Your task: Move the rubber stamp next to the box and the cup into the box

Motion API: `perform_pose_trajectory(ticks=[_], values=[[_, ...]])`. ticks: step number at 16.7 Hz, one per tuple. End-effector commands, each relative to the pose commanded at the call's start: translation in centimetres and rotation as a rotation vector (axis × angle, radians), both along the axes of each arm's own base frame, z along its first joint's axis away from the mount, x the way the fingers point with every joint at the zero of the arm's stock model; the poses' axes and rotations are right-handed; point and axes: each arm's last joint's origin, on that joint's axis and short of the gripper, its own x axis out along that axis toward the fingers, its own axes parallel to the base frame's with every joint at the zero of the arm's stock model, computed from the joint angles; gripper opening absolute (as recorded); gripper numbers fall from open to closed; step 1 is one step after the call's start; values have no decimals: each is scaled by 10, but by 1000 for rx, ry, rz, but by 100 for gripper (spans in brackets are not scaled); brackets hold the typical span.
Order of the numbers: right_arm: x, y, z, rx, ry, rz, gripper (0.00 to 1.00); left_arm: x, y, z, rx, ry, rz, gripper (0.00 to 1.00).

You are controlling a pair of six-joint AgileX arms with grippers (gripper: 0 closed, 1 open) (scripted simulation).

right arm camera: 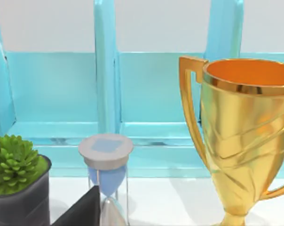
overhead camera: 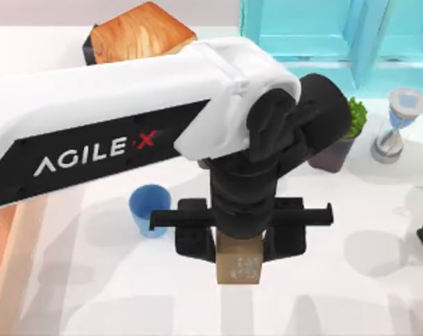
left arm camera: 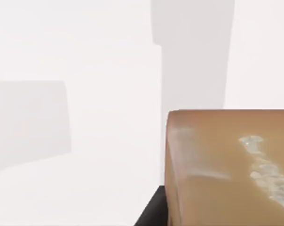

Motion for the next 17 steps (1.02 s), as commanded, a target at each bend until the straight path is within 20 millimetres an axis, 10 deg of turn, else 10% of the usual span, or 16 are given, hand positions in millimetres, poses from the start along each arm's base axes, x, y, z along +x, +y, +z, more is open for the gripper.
perform_pose_trajectory(ticks=[9,17], values=[[0,0,0,0,0,0,100,3,27,8,22,11,-10,0],[0,0,0,0,0,0,100,-5,156,28,14,2,-8,0]])
